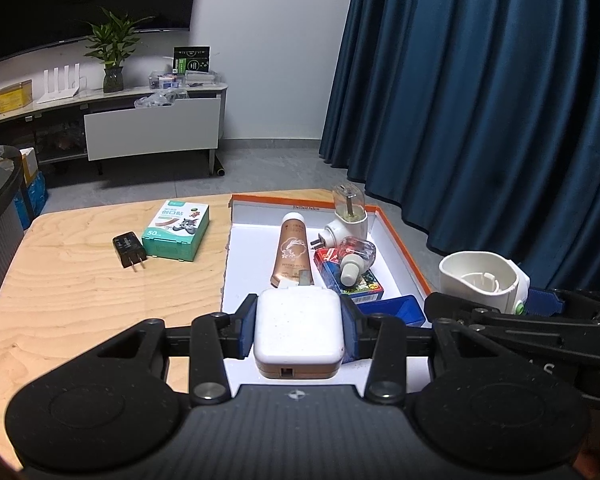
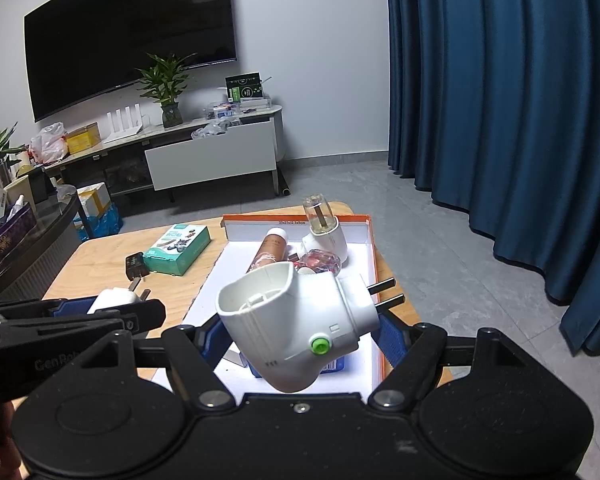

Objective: Organize rigid objects
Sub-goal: 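Hold the cube charger and plug-in heater above the tray with both grippers, then lower the cube charger and plug-in heater into the tray and open both grippers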

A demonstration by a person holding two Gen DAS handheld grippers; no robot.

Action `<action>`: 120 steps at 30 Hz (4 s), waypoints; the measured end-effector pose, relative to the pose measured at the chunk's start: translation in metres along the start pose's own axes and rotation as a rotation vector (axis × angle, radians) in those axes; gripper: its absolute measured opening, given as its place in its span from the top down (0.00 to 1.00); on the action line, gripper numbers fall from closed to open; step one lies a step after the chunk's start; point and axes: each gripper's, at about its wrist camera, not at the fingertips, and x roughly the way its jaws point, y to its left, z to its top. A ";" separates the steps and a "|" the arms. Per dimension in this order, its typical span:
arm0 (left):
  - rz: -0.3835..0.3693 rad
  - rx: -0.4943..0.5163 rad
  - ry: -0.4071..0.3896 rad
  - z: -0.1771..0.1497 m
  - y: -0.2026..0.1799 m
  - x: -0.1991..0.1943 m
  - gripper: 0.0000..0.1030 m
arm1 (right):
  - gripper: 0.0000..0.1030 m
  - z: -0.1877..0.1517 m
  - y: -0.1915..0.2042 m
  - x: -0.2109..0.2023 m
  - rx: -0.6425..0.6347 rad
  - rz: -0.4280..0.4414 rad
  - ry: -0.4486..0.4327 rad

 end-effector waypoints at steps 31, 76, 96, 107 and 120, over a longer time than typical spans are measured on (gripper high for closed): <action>0.004 -0.012 0.041 -0.003 0.009 0.013 0.59 | 0.15 -0.004 -0.007 0.026 -0.004 0.013 0.055; -0.030 -0.002 0.147 -0.018 0.011 0.048 0.59 | 0.14 -0.021 -0.019 0.061 0.021 -0.002 0.144; -0.035 0.002 0.164 -0.020 0.009 0.055 0.59 | 0.09 -0.021 -0.023 0.060 0.046 0.027 0.140; -0.113 0.016 0.171 -0.020 -0.001 0.061 0.53 | 0.06 -0.007 -0.036 0.039 0.102 -0.002 0.026; -0.028 -0.054 0.106 -0.007 0.042 0.045 0.31 | 0.06 0.006 -0.014 0.043 0.066 0.042 0.013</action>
